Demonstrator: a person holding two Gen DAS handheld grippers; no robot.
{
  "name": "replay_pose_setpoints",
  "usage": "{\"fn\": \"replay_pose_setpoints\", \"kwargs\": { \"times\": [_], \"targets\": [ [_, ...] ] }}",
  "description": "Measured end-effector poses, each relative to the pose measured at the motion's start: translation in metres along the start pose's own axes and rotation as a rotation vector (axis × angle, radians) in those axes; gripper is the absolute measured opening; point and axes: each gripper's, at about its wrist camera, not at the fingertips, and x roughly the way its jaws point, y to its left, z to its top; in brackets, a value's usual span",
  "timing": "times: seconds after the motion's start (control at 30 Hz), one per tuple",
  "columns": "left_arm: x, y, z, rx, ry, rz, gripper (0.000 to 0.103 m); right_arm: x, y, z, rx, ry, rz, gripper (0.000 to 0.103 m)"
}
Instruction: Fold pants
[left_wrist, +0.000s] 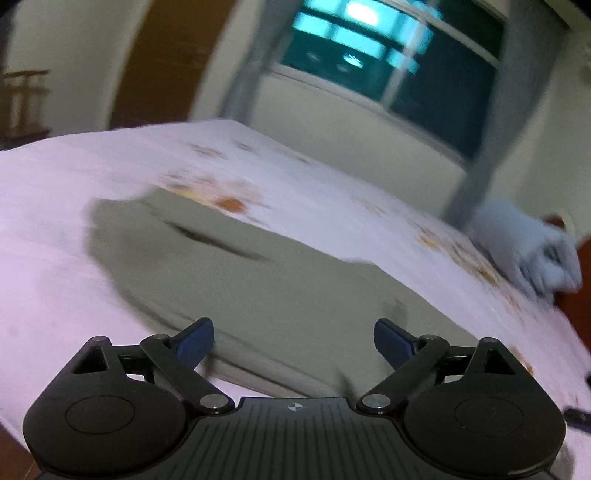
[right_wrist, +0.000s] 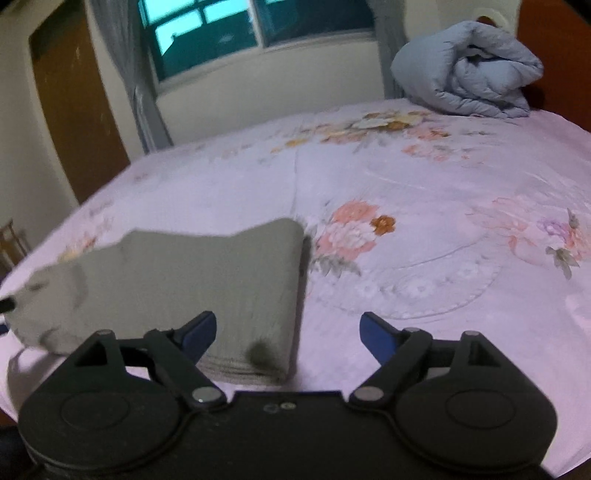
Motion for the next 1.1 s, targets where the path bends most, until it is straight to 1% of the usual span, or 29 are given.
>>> {"fn": "replay_pose_setpoints", "kwargs": {
  "times": [0.07,0.13,0.17,0.2,0.23,0.27,0.3,0.33,0.4,0.43,0.5,0.57,0.63,0.7,0.73,0.77,0.8,0.83,0.9,0.97,1.0,1.07,1.1],
  "targets": [
    [0.003,0.039,0.008,-0.087,-0.004,0.039,0.092,-0.001,0.001,0.002,0.005,-0.011,0.008,0.079],
    [0.009,0.076,0.014,-0.197,-0.022,0.036,0.092,-0.001,0.006,0.003,-0.008,-0.011,0.016,0.079],
    [0.012,0.092,0.016,-0.251,-0.029,0.017,0.092,0.001,0.008,0.003,-0.013,-0.007,0.012,0.079],
    [0.016,0.109,0.018,-0.323,-0.038,-0.021,0.091,0.002,0.011,0.002,-0.019,-0.003,0.004,0.079],
    [0.022,0.125,0.019,-0.406,-0.044,-0.069,0.088,0.003,0.011,0.002,-0.019,0.001,-0.003,0.079],
    [0.03,0.139,0.02,-0.473,-0.042,-0.101,0.085,0.004,0.013,0.002,-0.013,0.003,-0.011,0.079],
    [0.037,0.149,0.02,-0.514,-0.034,-0.113,0.083,0.005,0.014,0.002,-0.006,0.003,-0.018,0.079],
    [0.047,0.158,0.022,-0.546,-0.01,-0.105,0.079,0.007,0.014,0.002,0.003,0.004,-0.027,0.08],
    [0.065,0.174,0.024,-0.616,0.021,-0.147,0.077,0.009,0.017,0.001,0.004,0.005,-0.051,0.08],
    [0.073,0.177,0.027,-0.634,0.034,-0.151,0.075,0.01,0.019,0.001,0.0,0.007,-0.062,0.08],
    [0.088,0.187,0.033,-0.645,0.053,-0.164,0.073,0.012,0.023,-0.001,-0.014,0.01,-0.081,0.08],
    [0.104,0.194,0.037,-0.651,0.053,-0.161,0.064,0.013,0.027,-0.002,-0.027,0.011,-0.093,0.08],
    [0.113,0.197,0.038,-0.652,0.042,-0.165,0.062,0.013,0.03,-0.003,-0.034,0.006,-0.104,0.08],
    [0.118,0.193,0.039,-0.621,0.033,-0.159,0.061,0.012,0.034,-0.002,-0.036,-0.004,-0.12,0.08],
    [0.118,0.19,0.04,-0.597,0.036,-0.141,0.044,0.012,0.039,-0.001,-0.038,-0.006,-0.119,0.08],
    [0.118,0.19,0.041,-0.606,0.044,-0.131,0.037,0.013,0.046,0.0,-0.036,-0.006,-0.104,0.08],
    [0.114,0.191,0.043,-0.637,0.031,-0.155,0.035,0.015,0.057,0.001,-0.047,-0.01,-0.076,0.08],
    [0.107,0.189,0.05,-0.625,0.004,-0.18,0.035,0.017,0.068,0.002,-0.062,-0.015,-0.056,0.08],
    [0.095,0.179,0.066,-0.565,-0.021,-0.207,0.035,0.025,0.096,0.003,-0.08,-0.011,-0.006,0.081],
    [0.085,0.169,0.083,-0.529,-0.041,-0.238,0.035,0.038,0.124,0.002,-0.094,0.011,0.054,0.081],
    [0.083,0.165,0.09,-0.512,-0.044,-0.246,0.035,0.046,0.142,-0.001,-0.101,0.022,0.091,0.081],
    [0.078,0.157,0.101,-0.477,-0.042,-0.253,0.035,0.058,0.172,-0.006,-0.126,0.033,0.132,0.081],
    [0.077,0.153,0.105,-0.461,-0.038,-0.254,0.035,0.063,0.188,-0.01,-0.159,0.03,0.138,0.081]
  ]
}}
